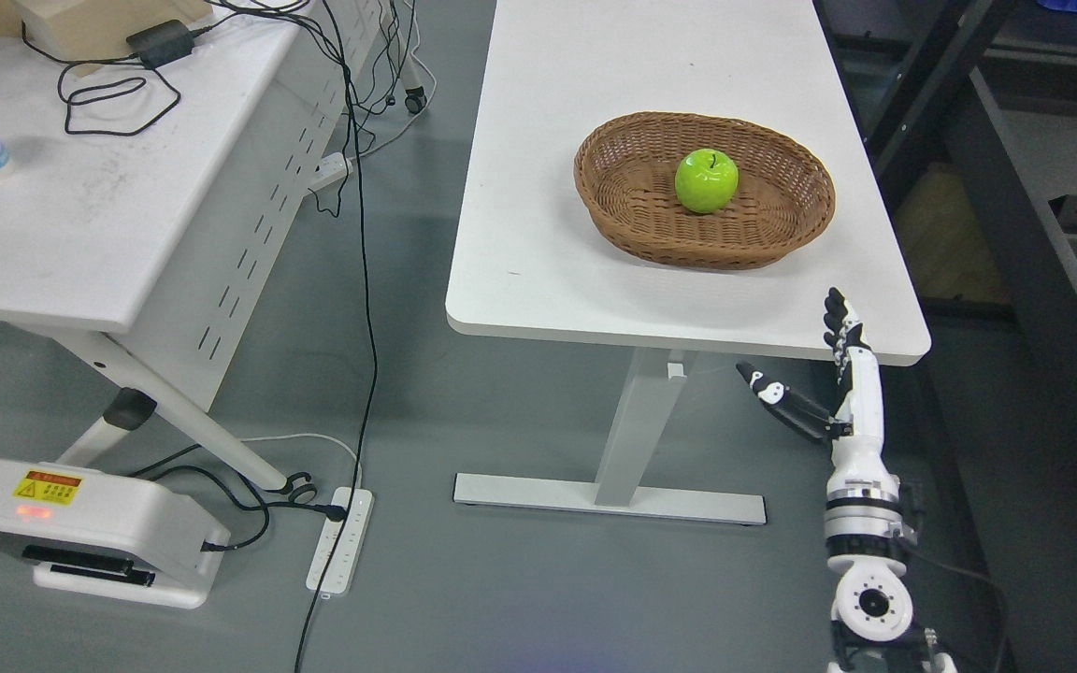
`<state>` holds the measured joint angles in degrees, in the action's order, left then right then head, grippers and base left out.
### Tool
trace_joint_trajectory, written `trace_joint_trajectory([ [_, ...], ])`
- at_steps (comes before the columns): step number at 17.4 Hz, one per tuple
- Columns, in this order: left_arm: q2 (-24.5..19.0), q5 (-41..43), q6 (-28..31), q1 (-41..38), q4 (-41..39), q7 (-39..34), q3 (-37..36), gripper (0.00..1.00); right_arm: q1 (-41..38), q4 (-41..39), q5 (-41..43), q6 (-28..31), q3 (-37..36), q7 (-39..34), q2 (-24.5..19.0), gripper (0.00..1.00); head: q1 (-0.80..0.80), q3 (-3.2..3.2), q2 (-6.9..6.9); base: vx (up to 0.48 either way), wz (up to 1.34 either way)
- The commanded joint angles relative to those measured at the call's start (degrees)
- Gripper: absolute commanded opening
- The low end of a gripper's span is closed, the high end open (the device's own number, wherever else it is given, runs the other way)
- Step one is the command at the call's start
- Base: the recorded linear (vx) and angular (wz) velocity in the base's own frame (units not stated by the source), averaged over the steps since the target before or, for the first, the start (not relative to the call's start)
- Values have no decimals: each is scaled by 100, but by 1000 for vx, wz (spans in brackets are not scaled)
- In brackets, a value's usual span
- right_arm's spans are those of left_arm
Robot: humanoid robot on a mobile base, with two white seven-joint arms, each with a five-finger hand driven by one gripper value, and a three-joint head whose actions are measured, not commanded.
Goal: Place green apple on left shelf middle layer
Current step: 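Reach the right hand forward over the wicker basket toward the green apple, then lower the right hand into the basket around the green apple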
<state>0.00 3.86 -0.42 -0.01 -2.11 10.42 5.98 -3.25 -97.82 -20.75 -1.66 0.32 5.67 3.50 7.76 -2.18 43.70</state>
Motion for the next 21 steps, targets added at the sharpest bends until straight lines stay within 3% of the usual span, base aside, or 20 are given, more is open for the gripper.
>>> trace_joint_trajectory([
  [1, -100, 1, -2, 124, 0, 4, 0, 100, 377, -44, -1748, 52, 179, -145, 906, 97, 0, 0, 0, 107, 3],
  [5, -100, -8, -2, 124, 0, 4, 0, 100, 597, -88, -1766, -18, 161, -145, 1109, 97, 0, 0, 0, 156, 15],
  [12, -100, 1, -2, 124, 0, 4, 0, 100, 826, -88, -1739, -351, 223, -303, 837, 100, 0, 0, 0, 172, 1],
  [15, -100, 1, -2, 124, 0, 4, 0, 100, 861, -62, -1739, -282, 625, -715, 653, 100, 0, 0, 0, 165, -2],
  [21, -100, 1, -2, 124, 0, 4, 0, 100, 1115, 350, -1783, -133, 996, -769, 248, 100, 0, 0, 0, 146, 35],
])
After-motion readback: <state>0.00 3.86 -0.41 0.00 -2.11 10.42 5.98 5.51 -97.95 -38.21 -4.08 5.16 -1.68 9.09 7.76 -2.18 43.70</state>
